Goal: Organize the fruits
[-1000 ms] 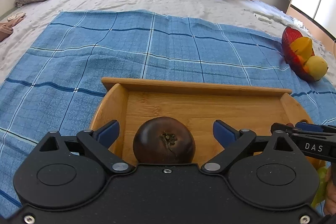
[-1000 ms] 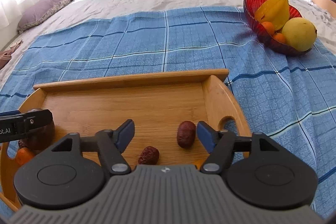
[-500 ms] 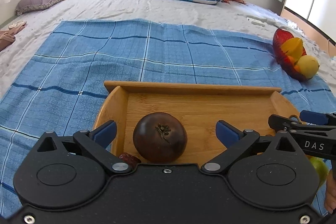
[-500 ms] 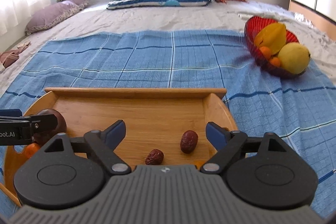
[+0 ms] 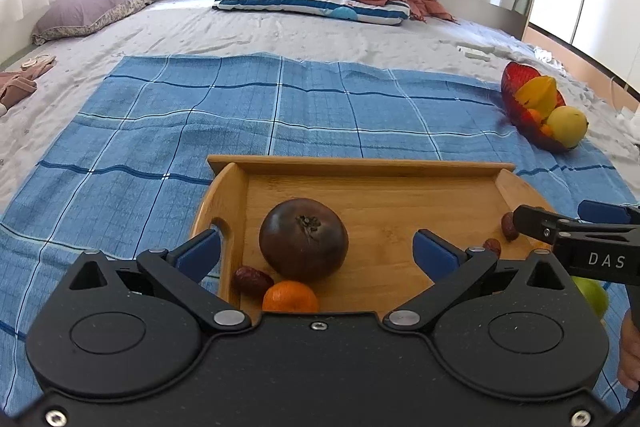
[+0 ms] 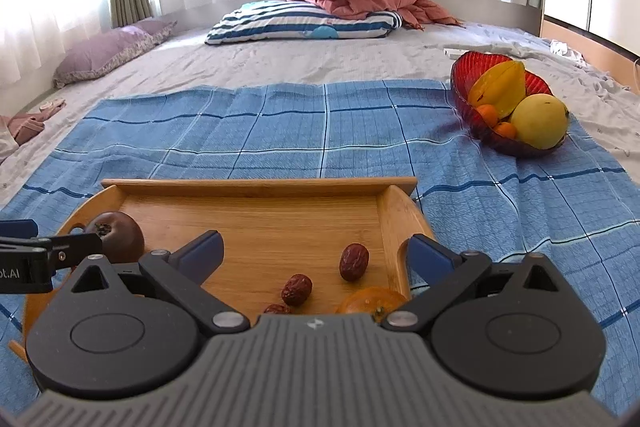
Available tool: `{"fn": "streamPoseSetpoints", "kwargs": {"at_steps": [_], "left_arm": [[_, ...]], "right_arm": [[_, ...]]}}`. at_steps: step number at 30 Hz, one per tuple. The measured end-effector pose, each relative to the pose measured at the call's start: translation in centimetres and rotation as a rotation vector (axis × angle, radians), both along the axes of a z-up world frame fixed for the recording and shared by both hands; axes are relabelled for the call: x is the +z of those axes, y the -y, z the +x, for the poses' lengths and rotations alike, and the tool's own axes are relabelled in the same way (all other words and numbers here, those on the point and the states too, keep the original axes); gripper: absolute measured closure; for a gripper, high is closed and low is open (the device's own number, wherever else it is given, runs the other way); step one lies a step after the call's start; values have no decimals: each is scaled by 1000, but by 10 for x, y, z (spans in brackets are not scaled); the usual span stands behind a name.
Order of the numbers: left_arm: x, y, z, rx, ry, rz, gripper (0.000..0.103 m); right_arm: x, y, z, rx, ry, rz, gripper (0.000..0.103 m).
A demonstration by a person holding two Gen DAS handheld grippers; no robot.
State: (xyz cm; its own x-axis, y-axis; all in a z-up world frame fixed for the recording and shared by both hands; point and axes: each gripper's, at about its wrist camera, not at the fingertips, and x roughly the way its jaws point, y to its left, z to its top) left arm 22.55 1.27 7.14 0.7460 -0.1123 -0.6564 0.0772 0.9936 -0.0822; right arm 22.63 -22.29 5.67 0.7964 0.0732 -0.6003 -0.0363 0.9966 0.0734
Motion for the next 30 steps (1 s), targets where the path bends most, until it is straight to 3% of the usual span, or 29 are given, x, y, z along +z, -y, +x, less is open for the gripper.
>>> {"fn": "streamPoseSetpoints", "kwargs": {"at_steps": [16,30], "left_arm": [[6,3,-51,-45,57,10,0],[-1,12,-96,-80,102,15,0]], "right_arm": [[9,-4,-44,7,100,-10,0],[-1,-5,-97,-4,197,-31,0]]}}
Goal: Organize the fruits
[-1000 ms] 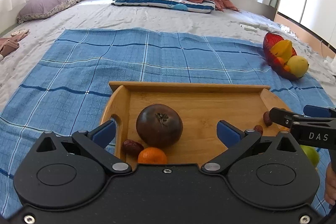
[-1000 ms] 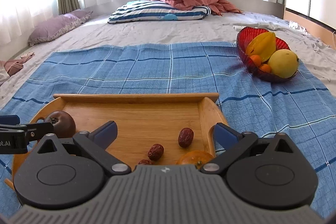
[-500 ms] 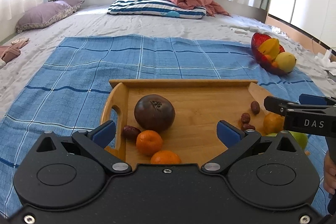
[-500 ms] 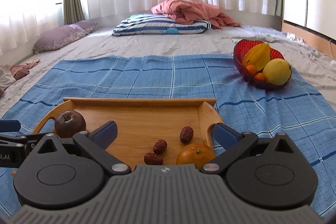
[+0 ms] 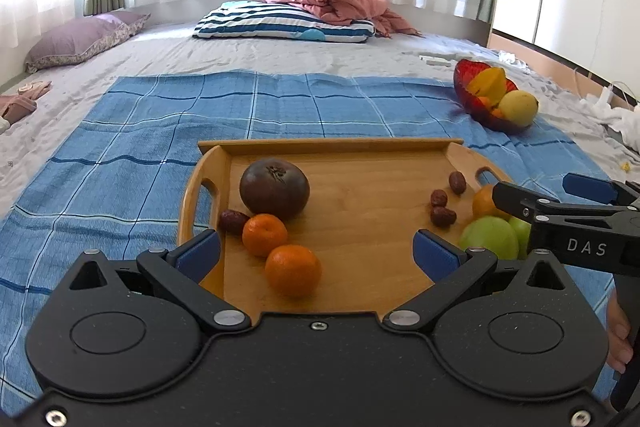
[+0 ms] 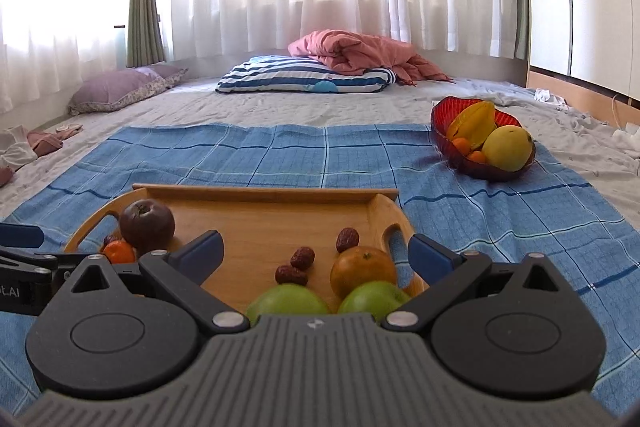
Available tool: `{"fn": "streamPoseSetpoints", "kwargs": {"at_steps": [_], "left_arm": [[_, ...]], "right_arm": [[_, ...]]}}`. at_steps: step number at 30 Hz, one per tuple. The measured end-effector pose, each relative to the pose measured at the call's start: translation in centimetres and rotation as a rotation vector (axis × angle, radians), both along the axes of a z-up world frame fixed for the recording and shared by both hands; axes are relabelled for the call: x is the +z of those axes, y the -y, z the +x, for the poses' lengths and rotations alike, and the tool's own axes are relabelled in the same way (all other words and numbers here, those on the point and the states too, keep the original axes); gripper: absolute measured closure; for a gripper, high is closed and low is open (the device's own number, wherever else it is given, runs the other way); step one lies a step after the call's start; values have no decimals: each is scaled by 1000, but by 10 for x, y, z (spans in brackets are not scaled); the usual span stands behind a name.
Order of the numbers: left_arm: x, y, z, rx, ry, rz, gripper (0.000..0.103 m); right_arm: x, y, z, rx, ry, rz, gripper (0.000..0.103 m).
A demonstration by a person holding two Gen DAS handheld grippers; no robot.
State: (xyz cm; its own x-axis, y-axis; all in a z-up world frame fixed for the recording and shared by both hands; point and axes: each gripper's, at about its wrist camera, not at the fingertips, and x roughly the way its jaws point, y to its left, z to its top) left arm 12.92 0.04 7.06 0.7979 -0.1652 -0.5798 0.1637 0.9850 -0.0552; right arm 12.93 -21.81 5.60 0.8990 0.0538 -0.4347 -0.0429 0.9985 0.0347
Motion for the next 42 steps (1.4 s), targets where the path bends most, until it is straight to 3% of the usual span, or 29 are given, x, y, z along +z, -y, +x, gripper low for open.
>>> {"fn": "streamPoseSetpoints", "kwargs": {"at_steps": [21,42], "left_arm": [[-17,3,-34,-1,3,-15,0],[-55,0,-49,46,-68,-26,0]], "right_arm": [[-16,-4,-39,7,41,1,0],[-50,-6,-66,-23,41,6,0]]}}
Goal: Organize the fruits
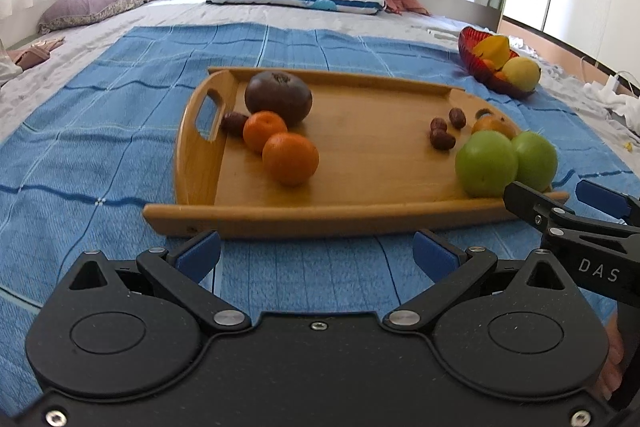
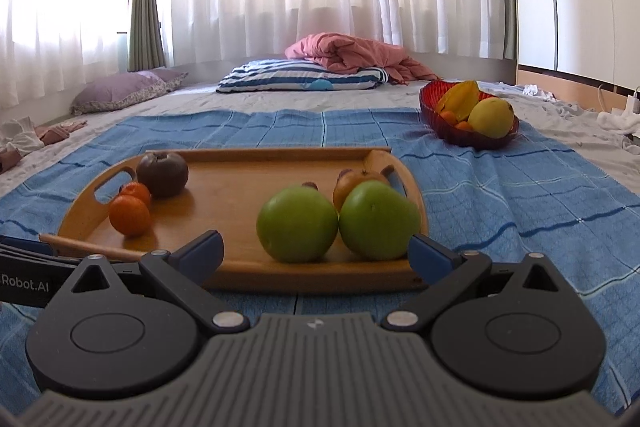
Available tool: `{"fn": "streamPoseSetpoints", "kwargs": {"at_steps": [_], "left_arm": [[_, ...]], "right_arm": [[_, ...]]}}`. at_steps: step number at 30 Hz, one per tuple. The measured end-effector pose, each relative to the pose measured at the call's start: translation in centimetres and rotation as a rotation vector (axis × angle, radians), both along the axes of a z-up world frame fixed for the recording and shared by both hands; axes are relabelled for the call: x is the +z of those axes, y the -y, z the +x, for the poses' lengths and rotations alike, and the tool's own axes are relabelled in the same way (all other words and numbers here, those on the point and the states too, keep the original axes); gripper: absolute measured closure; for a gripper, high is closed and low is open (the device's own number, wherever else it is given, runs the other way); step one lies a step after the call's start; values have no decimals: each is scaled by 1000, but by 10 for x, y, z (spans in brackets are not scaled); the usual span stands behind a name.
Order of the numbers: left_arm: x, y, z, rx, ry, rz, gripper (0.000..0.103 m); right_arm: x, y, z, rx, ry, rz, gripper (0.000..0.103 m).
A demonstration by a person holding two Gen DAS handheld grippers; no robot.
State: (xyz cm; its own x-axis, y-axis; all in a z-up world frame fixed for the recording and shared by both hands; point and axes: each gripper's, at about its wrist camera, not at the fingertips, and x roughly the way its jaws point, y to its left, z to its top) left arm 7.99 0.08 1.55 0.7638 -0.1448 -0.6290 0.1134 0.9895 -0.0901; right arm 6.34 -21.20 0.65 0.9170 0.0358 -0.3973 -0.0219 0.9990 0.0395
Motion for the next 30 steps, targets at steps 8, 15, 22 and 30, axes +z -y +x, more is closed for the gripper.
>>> {"fn": "streamPoseSetpoints", "kwargs": {"at_steps": [8,15,22,30], "left_arm": [[-8,-2,0,18,-13,3,0],[-15,-3,2,31,-19,1,0],[-21,0,2,42,-19,20,0],[-27,2,2,48,-14,36,0]], "right_arm": [[-10,-1,0,-5,-22,-16,0],[-16,-1,2,-8,-40,-18,0],[-23,-3,7,-10,-67,-19,0],[-29,-4,12,-16,-100,-17,0]]}}
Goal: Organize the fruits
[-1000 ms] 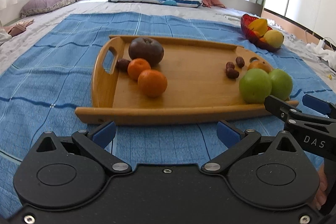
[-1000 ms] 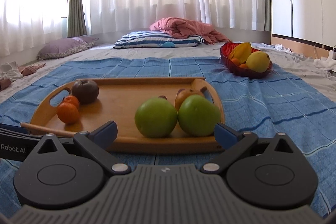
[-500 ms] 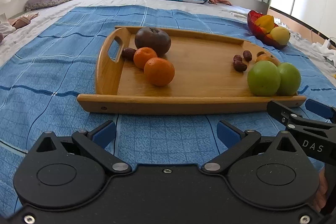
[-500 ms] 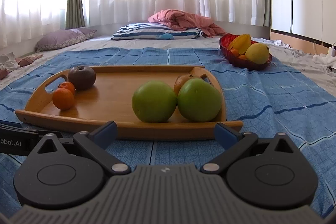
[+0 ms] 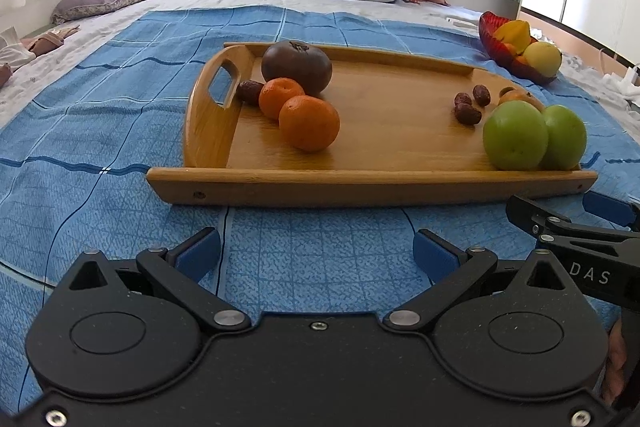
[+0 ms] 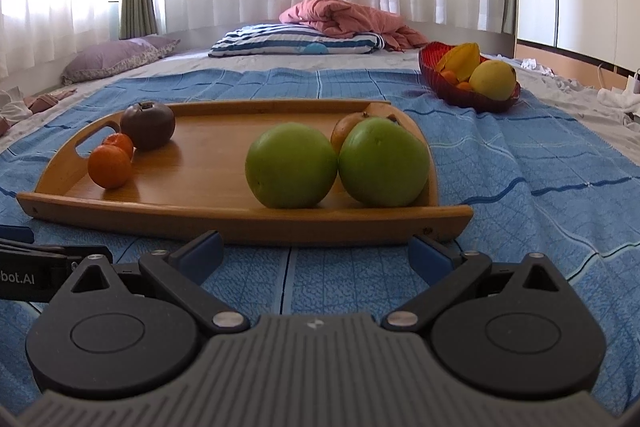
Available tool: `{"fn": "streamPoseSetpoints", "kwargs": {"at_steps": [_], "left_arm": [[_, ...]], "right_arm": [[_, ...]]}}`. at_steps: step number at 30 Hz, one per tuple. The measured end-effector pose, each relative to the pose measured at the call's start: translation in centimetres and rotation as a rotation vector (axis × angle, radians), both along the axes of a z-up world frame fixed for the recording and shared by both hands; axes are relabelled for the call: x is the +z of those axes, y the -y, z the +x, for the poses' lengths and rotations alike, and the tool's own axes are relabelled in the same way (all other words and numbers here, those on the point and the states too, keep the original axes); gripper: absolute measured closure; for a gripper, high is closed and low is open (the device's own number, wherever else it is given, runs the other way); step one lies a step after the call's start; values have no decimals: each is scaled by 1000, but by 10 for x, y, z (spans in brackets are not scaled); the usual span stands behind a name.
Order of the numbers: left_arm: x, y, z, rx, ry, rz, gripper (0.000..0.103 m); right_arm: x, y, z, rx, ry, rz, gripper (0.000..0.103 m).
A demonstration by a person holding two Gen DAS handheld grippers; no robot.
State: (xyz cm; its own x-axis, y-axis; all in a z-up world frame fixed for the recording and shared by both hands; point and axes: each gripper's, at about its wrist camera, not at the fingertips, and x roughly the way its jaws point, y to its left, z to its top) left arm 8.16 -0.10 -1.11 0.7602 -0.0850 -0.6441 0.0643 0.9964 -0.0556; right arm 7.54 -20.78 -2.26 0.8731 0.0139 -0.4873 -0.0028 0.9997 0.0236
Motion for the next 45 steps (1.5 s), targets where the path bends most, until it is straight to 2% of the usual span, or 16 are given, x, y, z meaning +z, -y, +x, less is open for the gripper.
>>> {"fn": "streamPoseSetpoints", "kwargs": {"at_steps": [6,10,45], "left_arm": [[-5,-1,1,3,6,8,0],[-6,-3,2,6,3,-2,0],[-8,-5,2,6,12,-7,0]], "right_arm": [[-6,1,4,-11,-32,16,0],[-9,-3,5,-1,-38,-8,0],[-13,-8,5,-1,-25,-40,0]]}}
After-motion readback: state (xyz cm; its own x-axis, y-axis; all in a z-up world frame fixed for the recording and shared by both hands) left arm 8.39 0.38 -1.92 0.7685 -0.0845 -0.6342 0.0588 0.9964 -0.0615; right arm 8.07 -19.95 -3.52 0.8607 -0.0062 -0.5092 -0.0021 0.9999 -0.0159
